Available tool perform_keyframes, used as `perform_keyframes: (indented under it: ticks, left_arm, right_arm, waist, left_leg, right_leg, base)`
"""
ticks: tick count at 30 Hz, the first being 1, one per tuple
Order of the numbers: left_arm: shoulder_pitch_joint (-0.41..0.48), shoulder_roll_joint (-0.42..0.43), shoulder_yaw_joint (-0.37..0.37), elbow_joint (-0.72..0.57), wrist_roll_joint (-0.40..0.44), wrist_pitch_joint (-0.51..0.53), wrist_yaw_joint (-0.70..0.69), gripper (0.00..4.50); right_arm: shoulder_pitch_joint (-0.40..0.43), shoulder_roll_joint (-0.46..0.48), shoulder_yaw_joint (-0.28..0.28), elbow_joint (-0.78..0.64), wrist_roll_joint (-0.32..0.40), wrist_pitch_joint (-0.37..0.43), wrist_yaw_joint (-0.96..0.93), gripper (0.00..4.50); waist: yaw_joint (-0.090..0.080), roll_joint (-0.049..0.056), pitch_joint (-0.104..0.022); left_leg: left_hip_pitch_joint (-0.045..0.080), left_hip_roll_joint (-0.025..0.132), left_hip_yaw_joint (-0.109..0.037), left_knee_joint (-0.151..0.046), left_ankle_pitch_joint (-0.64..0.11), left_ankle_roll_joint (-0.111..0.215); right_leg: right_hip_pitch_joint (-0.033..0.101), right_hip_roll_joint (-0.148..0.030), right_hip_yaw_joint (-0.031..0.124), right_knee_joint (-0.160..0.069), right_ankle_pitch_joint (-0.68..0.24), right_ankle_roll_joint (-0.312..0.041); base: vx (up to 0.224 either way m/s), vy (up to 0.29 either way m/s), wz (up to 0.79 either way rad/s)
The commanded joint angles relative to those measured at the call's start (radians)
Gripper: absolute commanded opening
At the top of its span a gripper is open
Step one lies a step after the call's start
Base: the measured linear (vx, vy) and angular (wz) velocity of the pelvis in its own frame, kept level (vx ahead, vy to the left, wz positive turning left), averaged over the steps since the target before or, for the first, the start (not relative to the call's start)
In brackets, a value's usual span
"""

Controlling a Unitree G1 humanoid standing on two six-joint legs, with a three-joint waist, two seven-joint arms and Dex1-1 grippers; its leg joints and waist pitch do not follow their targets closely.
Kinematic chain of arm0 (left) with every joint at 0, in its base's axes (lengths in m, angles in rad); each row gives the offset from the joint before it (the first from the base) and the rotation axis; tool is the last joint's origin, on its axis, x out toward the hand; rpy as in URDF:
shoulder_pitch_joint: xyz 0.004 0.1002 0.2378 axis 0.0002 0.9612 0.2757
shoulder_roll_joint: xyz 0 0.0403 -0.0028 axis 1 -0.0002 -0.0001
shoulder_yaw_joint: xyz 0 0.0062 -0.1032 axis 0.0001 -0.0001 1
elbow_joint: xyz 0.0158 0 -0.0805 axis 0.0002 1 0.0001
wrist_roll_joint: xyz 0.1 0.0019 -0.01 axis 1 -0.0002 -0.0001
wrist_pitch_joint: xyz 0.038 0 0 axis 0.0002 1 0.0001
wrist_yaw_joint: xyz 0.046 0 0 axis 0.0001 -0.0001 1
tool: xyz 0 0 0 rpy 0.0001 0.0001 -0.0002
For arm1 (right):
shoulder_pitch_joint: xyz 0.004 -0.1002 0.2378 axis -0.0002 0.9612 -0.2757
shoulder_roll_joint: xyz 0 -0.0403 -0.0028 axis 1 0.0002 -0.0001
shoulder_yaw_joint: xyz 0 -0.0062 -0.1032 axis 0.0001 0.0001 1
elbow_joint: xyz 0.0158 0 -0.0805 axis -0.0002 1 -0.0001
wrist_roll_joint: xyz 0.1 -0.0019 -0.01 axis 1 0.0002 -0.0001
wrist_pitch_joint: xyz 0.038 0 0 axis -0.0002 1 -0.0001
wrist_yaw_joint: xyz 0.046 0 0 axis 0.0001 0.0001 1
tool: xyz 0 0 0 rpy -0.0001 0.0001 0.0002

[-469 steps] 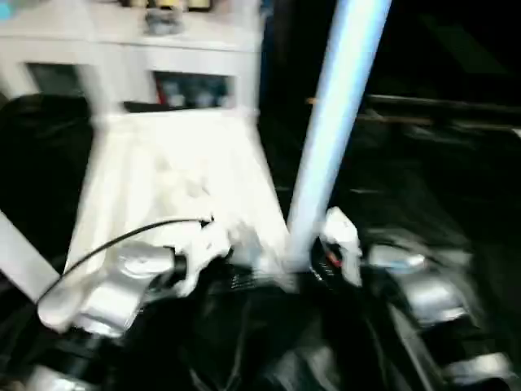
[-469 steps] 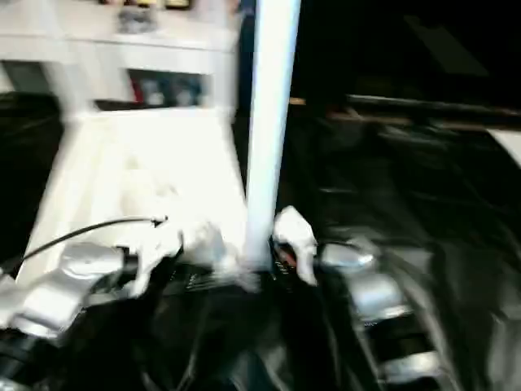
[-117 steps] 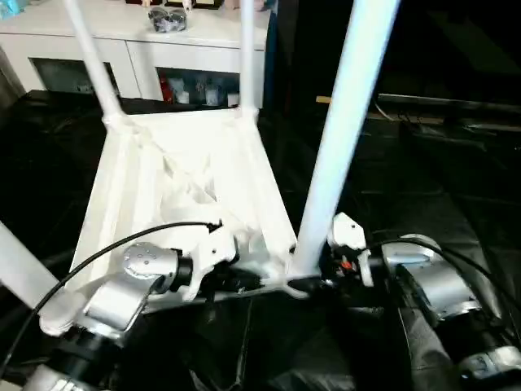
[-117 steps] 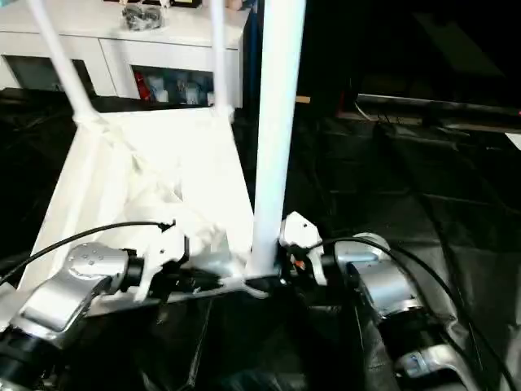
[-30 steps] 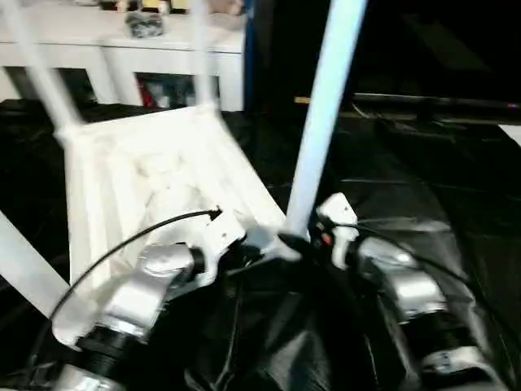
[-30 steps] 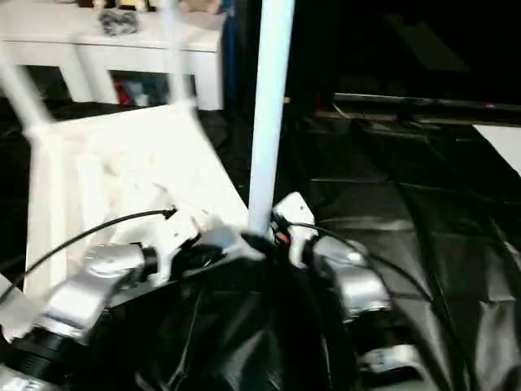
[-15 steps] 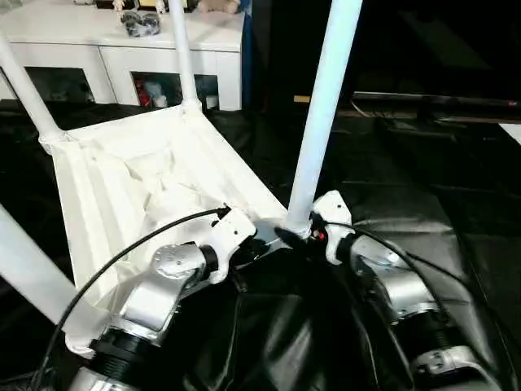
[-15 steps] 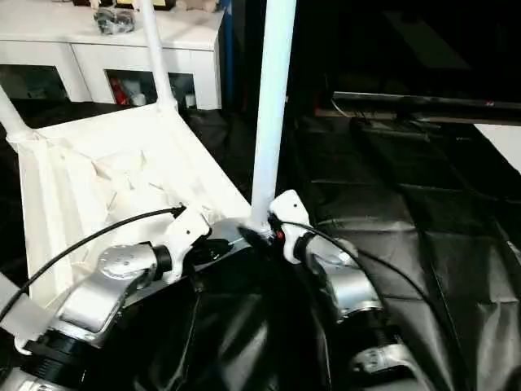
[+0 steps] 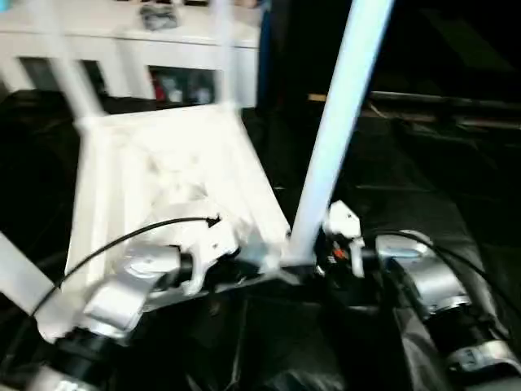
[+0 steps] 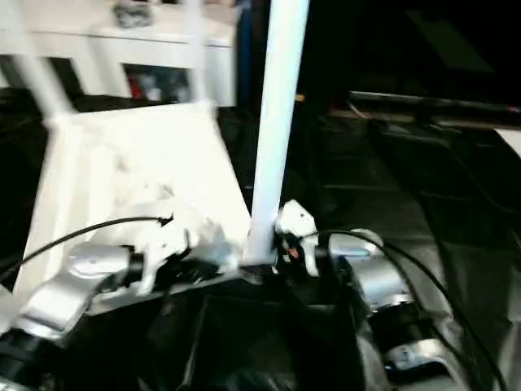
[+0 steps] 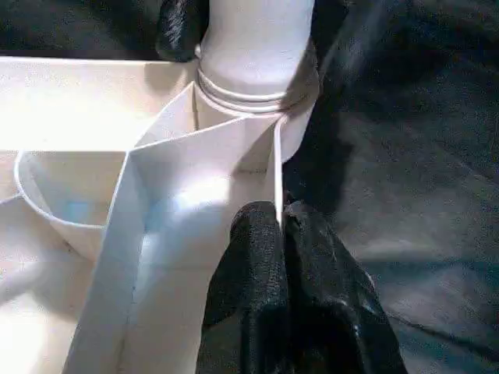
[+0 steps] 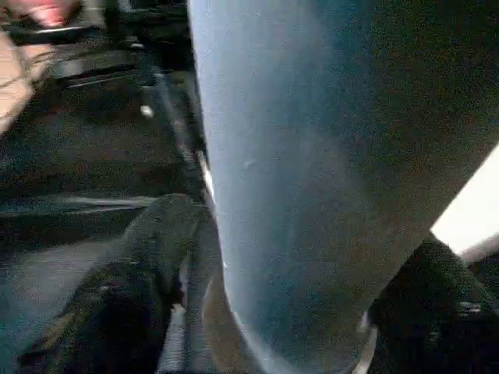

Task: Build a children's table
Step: Rotate leg to tighten

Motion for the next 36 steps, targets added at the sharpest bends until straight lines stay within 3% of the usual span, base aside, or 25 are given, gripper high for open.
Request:
perform_keyframes:
  ticks: [1,6,14,19,21,25,27,29,30,31,33,35,36]
  left_arm:
    - [-0.008,-0.003,-0.018,-0.041,-0.027,-0.017,-0.030,0.00]
    - [-0.009,0.011,-0.018,-0.037,-0.034,-0.018,-0.049,0.00]
    - [-0.006,0.019,-0.020,-0.037,-0.041,-0.019,-0.057,0.00]
    - [-0.009,-0.009,-0.009,-0.017,-0.012,-0.030,0.013,0.00]
    - [-0.018,-0.057,0.000,-0.006,0.011,-0.013,0.102,0.00]
    - [-0.030,-0.111,-0.011,0.004,0.040,0.014,0.192,0.00]
    - [-0.033,-0.133,-0.020,0.005,0.050,0.030,0.220,0.00]
    - [-0.047,-0.191,-0.029,0.021,0.074,0.054,0.292,0.00]
    - [-0.055,-0.215,-0.031,0.031,0.080,0.061,0.317,0.00]
    - [-0.063,-0.237,-0.034,0.040,0.083,0.068,0.334,0.00]
    - [-0.087,-0.291,-0.051,0.070,0.100,0.077,0.376,0.00]
    - [-0.097,-0.304,-0.055,0.081,0.105,0.076,0.385,0.00]
    - [-0.102,-0.309,-0.056,0.086,0.108,0.075,0.389,0.00]
  right_arm:
    - [0.010,-0.006,0.035,-0.021,0.012,0.022,0.062,3.15]
    - [0.011,-0.013,0.049,-0.031,0.019,0.026,0.092,2.61]
    - [0.018,-0.008,0.067,-0.044,0.018,0.027,0.109,2.15]
    - [0.044,0.010,0.071,-0.061,0.020,0.036,0.076,2.02]
    - [0.059,0.056,0.053,-0.043,-0.008,0.025,-0.038,2.00]
    - [0.050,0.133,0.023,0.016,-0.063,0.036,-0.252,1.95]
    - [0.044,0.161,0.014,0.037,-0.082,0.050,-0.327,1.95]
    - [0.024,0.224,-0.008,0.075,-0.111,0.092,-0.486,1.94]
    - [0.016,0.249,-0.016,0.086,-0.114,0.109,-0.533,1.94]
    - [0.009,0.270,-0.019,0.096,-0.119,0.119,-0.572,1.94]
    - [-0.005,0.326,-0.002,0.108,-0.139,0.103,-0.620,1.94]
    - [-0.008,0.342,0.011,0.104,-0.153,0.087,-0.621,1.94]
    - [-0.012,0.351,0.015,0.103,-0.156,0.078,-0.622,1.94]
  waist:
    - [-0.001,0.000,-0.055]
    - [0.003,-0.004,-0.055]
    - [0.005,-0.002,-0.059]
    - [0.006,0.000,-0.057]
    - [0.004,0.002,-0.052]
    - [-0.006,0.001,-0.046]
    - [-0.025,-0.002,-0.037]
    - [-0.034,-0.001,-0.035]
    - [-0.050,0.002,-0.034]
    - [-0.051,0.004,-0.039]
    - [-0.062,0.008,-0.043]
    - [-0.067,0.008,-0.044]
    - [-0.067,0.007,-0.043]
  left_leg:
    - [0.018,0.039,-0.004,-0.073,-0.231,0.051]
    - [0.015,0.037,-0.006,-0.074,-0.224,0.035]
    - [0.012,0.037,-0.006,-0.072,-0.191,0.040]
    - [0.015,0.037,-0.006,-0.073,-0.212,0.033]
    - [0.019,0.038,-0.006,-0.077,-0.247,0.019]
    - [0.020,0.032,-0.012,-0.082,-0.314,-0.011]
    - [0.022,0.027,-0.022,-0.085,-0.385,-0.022]
    - [0.021,0.025,-0.026,-0.086,-0.404,-0.029]
    - [0.034,0.020,-0.033,-0.079,-0.459,-0.041]
    - [0.040,0.020,-0.034,-0.077,-0.455,-0.040]
    - [0.023,0.027,-0.040,-0.092,-0.442,-0.031]
    - [0.026,0.028,-0.040,-0.093,-0.452,-0.024]
    - [0.029,0.028,-0.037,-0.092,-0.460,-0.018]
  right_leg:
    - [0.045,-0.068,0.056,-0.074,-0.233,-0.209]
    - [0.047,-0.071,0.057,-0.077,-0.271,-0.182]
    - [0.049,-0.069,0.056,-0.069,-0.211,-0.194]
    - [0.048,-0.069,0.056,-0.074,-0.241,-0.185]
    - [0.042,-0.069,0.057,-0.082,-0.286,-0.178]
    - [0.042,-0.073,0.052,-0.100,-0.454,-0.121]
    - [0.042,-0.076,0.040,-0.119,-0.604,-0.065]
    - [0.042,-0.076,0.036,-0.125,-0.644,-0.044]
    - [0.035,-0.076,0.019,-0.144,-0.709,-0.018]
    - [0.036,-0.081,0.020,-0.146,-0.697,-0.020]
    - [0.050,-0.075,0.016,-0.137,-0.601,-0.039]
    - [0.049,-0.075,0.017,-0.137,-0.555,-0.052]
    - [0.042,-0.075,0.021,-0.136,-0.545,-0.064]
  base:
    - [0.000,0.000,0.00]
    - [0.000,0.000,0.00]
    - [0.000,0.000,0.00]
    - [0.000,0.000,0.00]
    - [0.000,0.000,0.00]
    - [0.000,0.000,0.00]
    - [0.000,0.000,0.00]
    - [0.000,0.000,0.00]
    - [0.000,0.000,0.00]
    - [-0.051,0.028,-0.16]
    - [0.000,0.000,0.00]
    - [0.000,0.000,0.00]
    - [0.000,0.000,0.00]
